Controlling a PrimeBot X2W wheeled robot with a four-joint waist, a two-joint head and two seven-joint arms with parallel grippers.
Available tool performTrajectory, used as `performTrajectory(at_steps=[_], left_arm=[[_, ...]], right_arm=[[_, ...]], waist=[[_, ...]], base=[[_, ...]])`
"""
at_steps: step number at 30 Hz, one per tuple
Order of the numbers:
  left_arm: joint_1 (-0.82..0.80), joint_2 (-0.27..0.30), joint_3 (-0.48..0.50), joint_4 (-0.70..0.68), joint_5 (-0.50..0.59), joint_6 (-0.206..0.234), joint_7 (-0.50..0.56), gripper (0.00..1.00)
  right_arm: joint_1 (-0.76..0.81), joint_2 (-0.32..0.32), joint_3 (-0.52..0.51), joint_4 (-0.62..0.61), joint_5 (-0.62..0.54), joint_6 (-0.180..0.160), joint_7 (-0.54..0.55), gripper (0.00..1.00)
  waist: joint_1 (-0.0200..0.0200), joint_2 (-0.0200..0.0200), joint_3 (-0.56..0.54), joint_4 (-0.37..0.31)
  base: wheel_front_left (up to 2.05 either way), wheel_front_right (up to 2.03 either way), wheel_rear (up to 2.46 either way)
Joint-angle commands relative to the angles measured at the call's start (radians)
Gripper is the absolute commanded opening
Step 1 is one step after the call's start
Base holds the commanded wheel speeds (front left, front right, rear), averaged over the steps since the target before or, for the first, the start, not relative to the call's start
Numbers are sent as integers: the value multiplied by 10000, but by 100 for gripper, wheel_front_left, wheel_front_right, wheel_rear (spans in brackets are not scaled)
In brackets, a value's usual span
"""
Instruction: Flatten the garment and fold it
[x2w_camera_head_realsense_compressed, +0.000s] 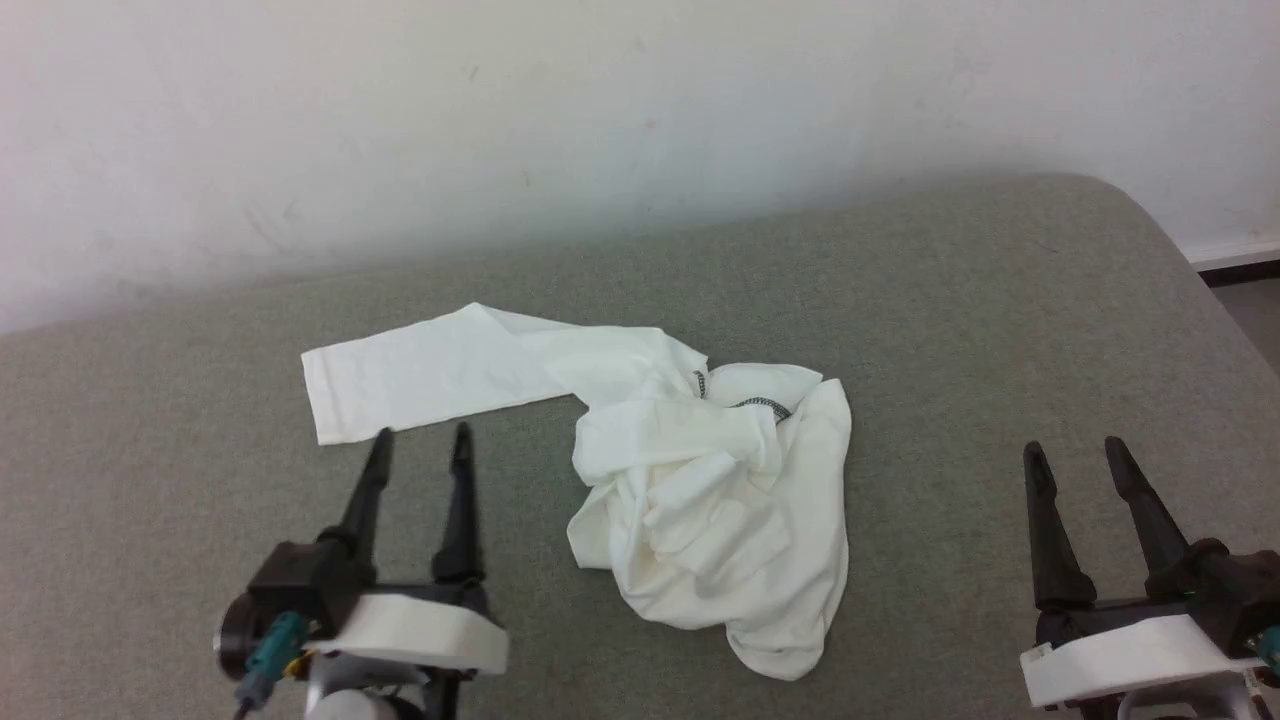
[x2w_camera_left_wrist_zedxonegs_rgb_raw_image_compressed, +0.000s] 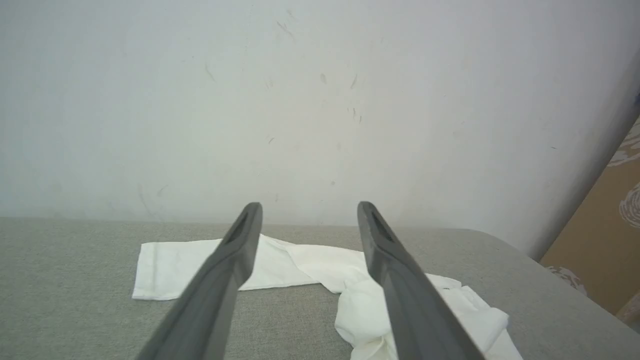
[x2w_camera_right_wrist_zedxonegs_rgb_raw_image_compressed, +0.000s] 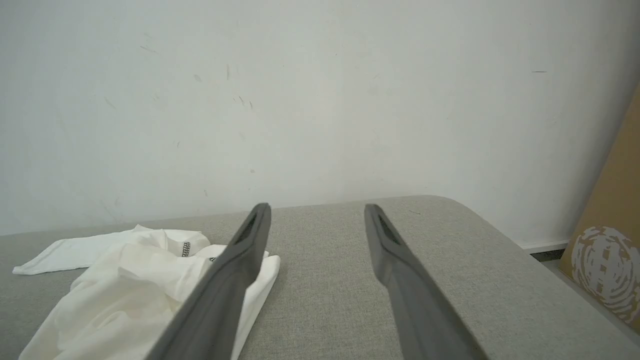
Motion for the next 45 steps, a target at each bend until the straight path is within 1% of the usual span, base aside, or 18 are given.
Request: performTrajectory(at_steps=[1,7,15,19,23,28,31,34,39,44,45], left_arm=[[194,118,187,-88,110,74,-46,100],[625,285,1008,-179,329,-1,-46,100],[502,299,1317,-92,588,-270,-47,100],[-237,444,1276,294,679,-443,-39,100],[-1799,744,1164,823,669,-757,343,100],[-4111,1169,875,1970,666,-1222,1699,100],[-5270,1335,741,2960,422,-1521,2834,100],[-6164,1573,713,4122,132,-1711,3946,100],[-7081,1904,391,5878,-111,-1889,6114,100],[-7452,1960,71,7190,-189,-1904,8158,100],[-7452,1960,71,7190,-189,-1904,8158,100]], right_arm=[[110,28,-7,-62,-29,-11,37,100],[92,28,-22,-83,-32,-11,27,100],[2,28,-20,-199,-81,-11,53,100],[-156,28,-27,-276,-82,-11,78,100],[-456,28,17,-372,-120,-11,81,100],[-878,28,134,-353,-72,-11,14,100],[-1089,28,219,-148,90,-11,-60,100],[-1263,28,297,112,249,-11,-174,100],[-1504,28,441,468,392,-11,-371,100],[-1671,28,605,742,510,-11,-490,100],[-1671,28,605,742,510,-11,-490,100]], waist=[[0,0,31,44],[0,0,99,253],[0,0,379,509],[0,0,749,585],[0,0,1351,534],[0,0,2130,269],[0,0,2464,39],[0,0,2695,-184],[0,0,2943,-473],[0,0,2982,-638],[0,0,2982,-638]], base=[[0,0,0],[0,0,0],[0,0,0],[0,0,0],[0,0,0],[0,0,0],[0,0,0],[0,0,0],[0,0,0],[0,0,0],[0,0,0]])
